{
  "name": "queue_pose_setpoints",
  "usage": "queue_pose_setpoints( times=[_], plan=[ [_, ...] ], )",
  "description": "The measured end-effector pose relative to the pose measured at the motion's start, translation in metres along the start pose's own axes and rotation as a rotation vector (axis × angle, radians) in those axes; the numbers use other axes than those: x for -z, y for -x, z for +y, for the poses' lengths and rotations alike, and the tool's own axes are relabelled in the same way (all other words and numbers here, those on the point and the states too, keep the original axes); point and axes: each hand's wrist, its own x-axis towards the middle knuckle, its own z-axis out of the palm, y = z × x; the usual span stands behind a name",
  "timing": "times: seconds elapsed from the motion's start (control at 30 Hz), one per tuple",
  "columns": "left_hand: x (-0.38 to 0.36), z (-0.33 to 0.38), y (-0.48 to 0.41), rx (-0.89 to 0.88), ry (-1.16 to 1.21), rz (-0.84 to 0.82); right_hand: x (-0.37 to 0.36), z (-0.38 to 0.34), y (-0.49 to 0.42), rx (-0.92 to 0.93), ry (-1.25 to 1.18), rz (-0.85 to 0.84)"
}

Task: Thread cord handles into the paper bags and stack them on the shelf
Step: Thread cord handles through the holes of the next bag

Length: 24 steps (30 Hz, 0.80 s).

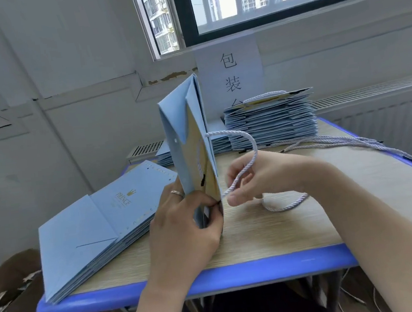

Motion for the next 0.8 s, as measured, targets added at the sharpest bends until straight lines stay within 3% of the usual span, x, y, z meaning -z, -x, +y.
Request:
queue_pose_setpoints(
  times=[0.1, 0.2, 0.3, 0.4, 0.8],
  plan=[
    [0.0, 0.001, 0.001, -0.002, -0.089, -0.094, -0.002, 0.006, 0.011, -0.093, 0.193, -0.054],
    [0.0, -0.001, 0.001, 0.092, -0.031, -0.141, -0.017, 0.012, 0.023, -0.098, 0.211, -0.012],
    [0.0, -0.003, 0.0, 0.189, 0.059, -0.168, -0.029, 0.016, 0.023, 0.033, 0.339, 0.155],
    [0.002, -0.002, -0.001, 0.224, 0.106, -0.181, -0.038, 0.014, 0.02, 0.163, 0.4, 0.215],
    [0.003, -0.001, 0.001, 0.108, 0.126, -0.214, -0.054, 0.018, 0.013, 0.396, 0.518, 0.344]
  ],
)
